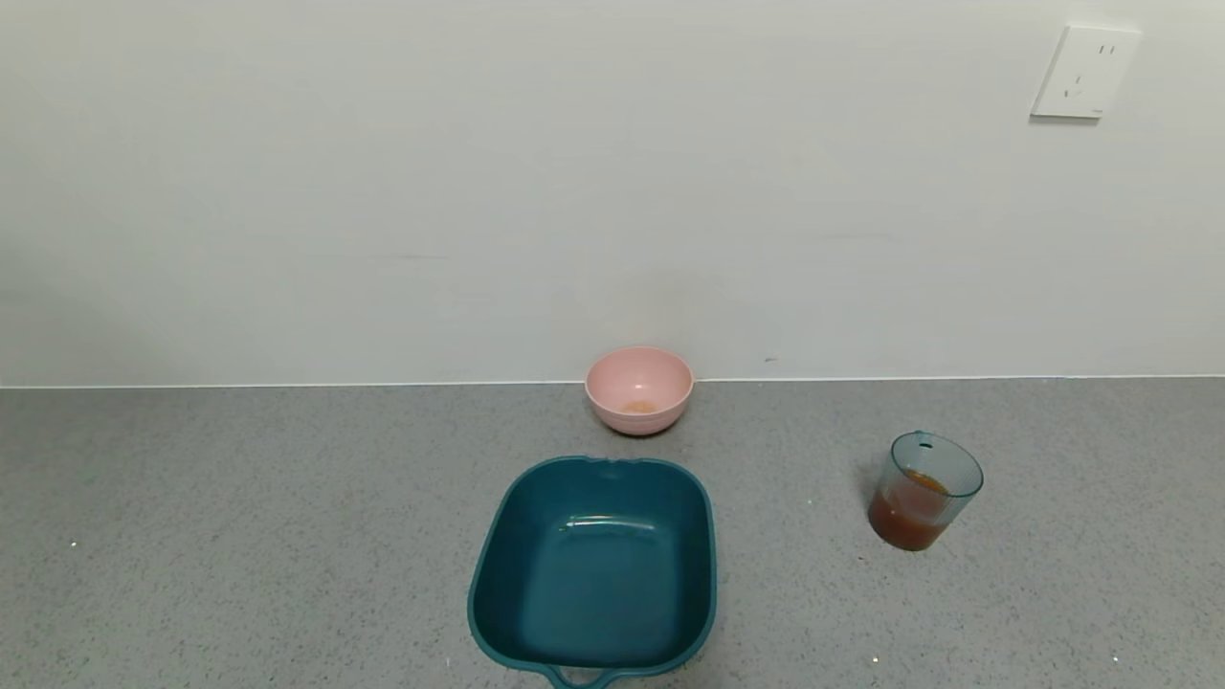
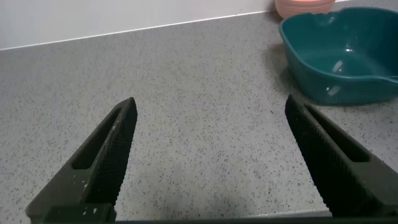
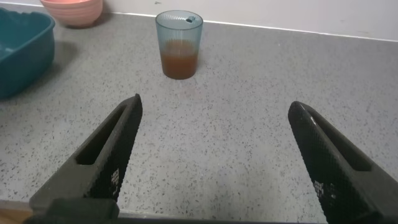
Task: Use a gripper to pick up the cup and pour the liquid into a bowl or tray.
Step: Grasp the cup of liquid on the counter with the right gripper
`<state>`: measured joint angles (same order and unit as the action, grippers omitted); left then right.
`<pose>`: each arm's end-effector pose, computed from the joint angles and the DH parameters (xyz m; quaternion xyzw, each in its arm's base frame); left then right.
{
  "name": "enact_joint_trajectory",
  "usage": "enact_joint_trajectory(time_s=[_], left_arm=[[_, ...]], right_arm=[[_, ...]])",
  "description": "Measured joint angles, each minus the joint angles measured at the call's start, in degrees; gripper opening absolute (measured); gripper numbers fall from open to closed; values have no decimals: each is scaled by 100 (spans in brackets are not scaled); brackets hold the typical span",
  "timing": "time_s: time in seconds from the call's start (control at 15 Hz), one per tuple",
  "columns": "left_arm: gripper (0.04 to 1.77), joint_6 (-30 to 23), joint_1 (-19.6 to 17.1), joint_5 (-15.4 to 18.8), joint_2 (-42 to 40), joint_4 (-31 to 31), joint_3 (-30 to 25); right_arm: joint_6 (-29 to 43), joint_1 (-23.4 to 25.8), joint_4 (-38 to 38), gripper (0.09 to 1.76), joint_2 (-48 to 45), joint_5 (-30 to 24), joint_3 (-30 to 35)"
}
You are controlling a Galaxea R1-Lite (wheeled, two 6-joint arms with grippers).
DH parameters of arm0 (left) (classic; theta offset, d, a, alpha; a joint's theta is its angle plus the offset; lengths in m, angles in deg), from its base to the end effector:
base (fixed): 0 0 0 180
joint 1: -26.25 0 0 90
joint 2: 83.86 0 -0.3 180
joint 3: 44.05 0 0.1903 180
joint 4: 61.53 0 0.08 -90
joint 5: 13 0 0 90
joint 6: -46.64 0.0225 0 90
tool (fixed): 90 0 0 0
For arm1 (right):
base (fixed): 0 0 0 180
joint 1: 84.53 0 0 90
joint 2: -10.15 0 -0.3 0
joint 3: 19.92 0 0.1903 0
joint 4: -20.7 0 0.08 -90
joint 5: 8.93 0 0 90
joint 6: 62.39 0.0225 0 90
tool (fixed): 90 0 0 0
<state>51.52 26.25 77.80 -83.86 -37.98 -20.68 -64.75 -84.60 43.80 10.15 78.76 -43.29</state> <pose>-0.0228 -0.0003 0.0752 0.0426 0.0013 -0.0070 0.9991 -0.0228 0.0009 0.0760 -0.0206 -0.0028 0.0207 0.9996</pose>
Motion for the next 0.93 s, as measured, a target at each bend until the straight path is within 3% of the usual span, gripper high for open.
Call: enact_joint_trajectory(time_s=[0.27,0.6,0.93], left_arm=[[172,0,0,0,0,0,0],[172,0,0,-2,0,0,0],[172,-2,0,0,0,0,0]], right_arm=[[2,0,17,171,0,-21,-167],[-5,0,869,171,99,-190,-969],[-2,10,941,171,1083,-212,-1557]])
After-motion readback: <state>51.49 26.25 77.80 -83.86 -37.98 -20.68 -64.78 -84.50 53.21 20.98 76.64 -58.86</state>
